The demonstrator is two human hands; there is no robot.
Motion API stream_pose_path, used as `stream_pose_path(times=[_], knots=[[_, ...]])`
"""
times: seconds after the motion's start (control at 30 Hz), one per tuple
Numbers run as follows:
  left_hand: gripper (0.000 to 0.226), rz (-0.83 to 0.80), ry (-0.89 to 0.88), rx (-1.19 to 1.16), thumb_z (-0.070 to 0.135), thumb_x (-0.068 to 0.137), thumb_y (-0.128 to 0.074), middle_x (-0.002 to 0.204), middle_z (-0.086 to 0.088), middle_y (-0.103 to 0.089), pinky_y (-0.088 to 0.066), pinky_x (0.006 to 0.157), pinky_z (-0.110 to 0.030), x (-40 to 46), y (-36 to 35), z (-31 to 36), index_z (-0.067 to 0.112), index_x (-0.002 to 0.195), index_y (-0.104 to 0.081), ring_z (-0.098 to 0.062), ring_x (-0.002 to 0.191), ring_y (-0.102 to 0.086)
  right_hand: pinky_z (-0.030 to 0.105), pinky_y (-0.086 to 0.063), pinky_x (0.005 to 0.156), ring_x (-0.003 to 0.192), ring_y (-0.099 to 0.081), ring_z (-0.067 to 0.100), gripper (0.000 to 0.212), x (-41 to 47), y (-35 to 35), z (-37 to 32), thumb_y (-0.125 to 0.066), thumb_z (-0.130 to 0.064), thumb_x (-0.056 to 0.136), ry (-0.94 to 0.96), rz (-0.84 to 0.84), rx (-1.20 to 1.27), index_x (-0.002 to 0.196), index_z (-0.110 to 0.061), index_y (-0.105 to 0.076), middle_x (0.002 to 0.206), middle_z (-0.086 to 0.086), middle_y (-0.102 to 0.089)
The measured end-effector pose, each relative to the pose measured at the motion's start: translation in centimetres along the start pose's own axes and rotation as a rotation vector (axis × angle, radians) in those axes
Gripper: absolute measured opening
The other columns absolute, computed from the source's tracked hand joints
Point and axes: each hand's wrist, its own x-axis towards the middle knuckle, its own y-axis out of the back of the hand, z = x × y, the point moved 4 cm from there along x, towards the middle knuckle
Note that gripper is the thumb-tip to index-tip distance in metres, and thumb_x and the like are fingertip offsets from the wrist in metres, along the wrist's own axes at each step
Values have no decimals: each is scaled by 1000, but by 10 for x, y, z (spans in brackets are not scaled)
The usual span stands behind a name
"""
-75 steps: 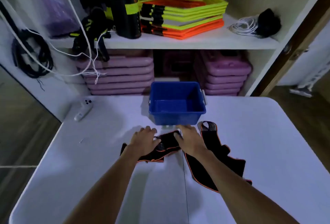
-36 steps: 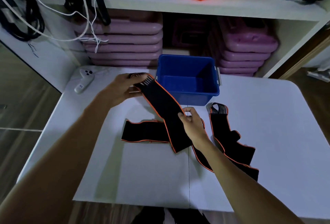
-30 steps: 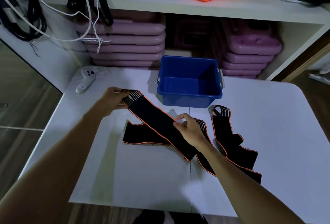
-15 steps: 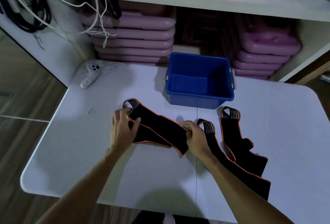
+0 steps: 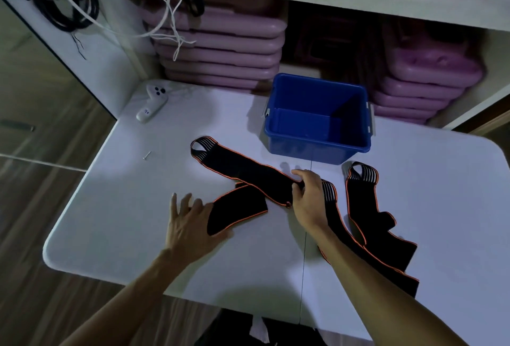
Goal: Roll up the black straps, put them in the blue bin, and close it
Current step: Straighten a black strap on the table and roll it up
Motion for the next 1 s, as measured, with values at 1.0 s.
stream_pose_path(times=[1.0], knots=[[34, -456, 769, -1686, 45, 93, -53, 107, -22, -69, -57, 82, -51, -9, 22, 39, 20, 114, -47, -39, 81, -72, 35, -52, 82, 94, -67, 17, 26, -46, -46, -6, -66, -32, 89, -172, -672, 161, 109, -15, -64, 100, 3, -70]])
